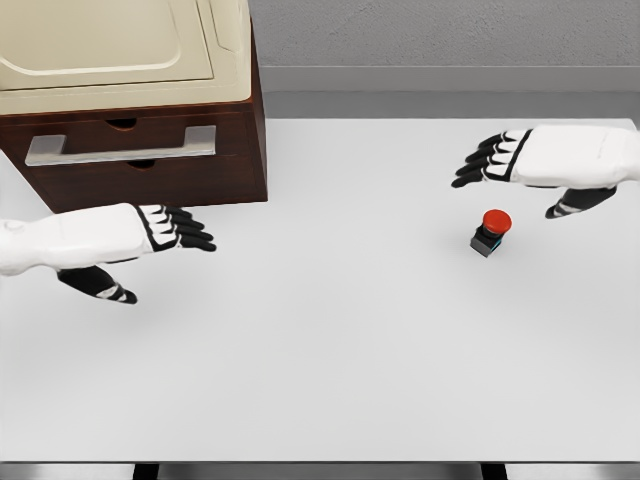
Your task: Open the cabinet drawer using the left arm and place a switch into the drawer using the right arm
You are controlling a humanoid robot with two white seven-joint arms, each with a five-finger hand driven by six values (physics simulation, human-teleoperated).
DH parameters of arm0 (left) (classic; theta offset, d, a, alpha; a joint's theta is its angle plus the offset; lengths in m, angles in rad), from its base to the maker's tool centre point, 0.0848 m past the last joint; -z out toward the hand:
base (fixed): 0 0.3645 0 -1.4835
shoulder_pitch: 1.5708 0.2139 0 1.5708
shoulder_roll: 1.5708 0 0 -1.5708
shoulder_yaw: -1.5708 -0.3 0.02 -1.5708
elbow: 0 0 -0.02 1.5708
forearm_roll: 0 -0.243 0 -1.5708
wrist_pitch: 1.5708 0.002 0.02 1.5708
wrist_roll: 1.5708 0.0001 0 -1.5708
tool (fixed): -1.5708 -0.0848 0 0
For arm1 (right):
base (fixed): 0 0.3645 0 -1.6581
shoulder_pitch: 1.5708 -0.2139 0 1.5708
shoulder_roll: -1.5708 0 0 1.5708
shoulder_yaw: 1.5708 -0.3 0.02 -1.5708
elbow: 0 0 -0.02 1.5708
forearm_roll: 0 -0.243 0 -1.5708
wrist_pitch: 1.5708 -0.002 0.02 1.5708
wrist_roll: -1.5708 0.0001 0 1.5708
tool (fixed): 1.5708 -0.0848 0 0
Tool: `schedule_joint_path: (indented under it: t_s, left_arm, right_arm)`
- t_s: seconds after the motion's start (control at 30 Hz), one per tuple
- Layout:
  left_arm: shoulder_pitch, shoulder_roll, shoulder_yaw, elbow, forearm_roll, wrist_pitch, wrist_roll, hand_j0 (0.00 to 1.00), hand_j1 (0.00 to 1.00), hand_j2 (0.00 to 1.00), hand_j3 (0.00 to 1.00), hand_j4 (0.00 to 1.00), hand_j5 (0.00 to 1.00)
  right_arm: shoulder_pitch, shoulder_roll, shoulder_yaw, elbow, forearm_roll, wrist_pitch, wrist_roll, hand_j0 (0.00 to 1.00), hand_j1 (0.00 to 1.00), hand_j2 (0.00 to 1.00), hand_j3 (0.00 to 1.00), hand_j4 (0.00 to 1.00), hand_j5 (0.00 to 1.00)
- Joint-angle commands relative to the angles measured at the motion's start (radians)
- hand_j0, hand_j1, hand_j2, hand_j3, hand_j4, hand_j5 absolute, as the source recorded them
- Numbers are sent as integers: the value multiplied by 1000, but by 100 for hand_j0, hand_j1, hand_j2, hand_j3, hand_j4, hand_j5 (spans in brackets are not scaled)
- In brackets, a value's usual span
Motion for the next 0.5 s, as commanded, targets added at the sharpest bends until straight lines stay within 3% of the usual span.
schedule_joint_path:
  t_s: [0.0,0.1,0.23,0.33,0.4,0.47]
  left_arm:
    - [0,-3,1,0,29,2,-13,100,100,100,100,100,100]
    - [-1,-3,1,0,64,2,-26,100,100,100,100,100,100]
    - [-20,22,1,1,204,2,-43,100,100,100,100,100,100]
    - [-23,126,16,3,275,2,-43,100,100,100,100,100,100]
    - [-23,146,45,1,336,2,-43,100,100,100,100,100,100]
    - [-23,143,64,12,330,2,-37,100,100,100,100,100,100]
  right_arm:
    - [2,5,15,6,-5,1,-6,100,100,100,100,100,100]
    - [-17,23,40,26,-7,1,-10,100,100,100,100,100,100]
    - [-18,24,65,28,-5,1,-19,100,100,100,100,100,100]
    - [-23,21,69,25,-2,1,-59,100,100,100,100,100,100]
    - [-20,28,69,17,-1,1,-82,100,100,100,100,100,100]
    - [-24,34,68,18,-1,1,-95,100,100,100,100,100,100]
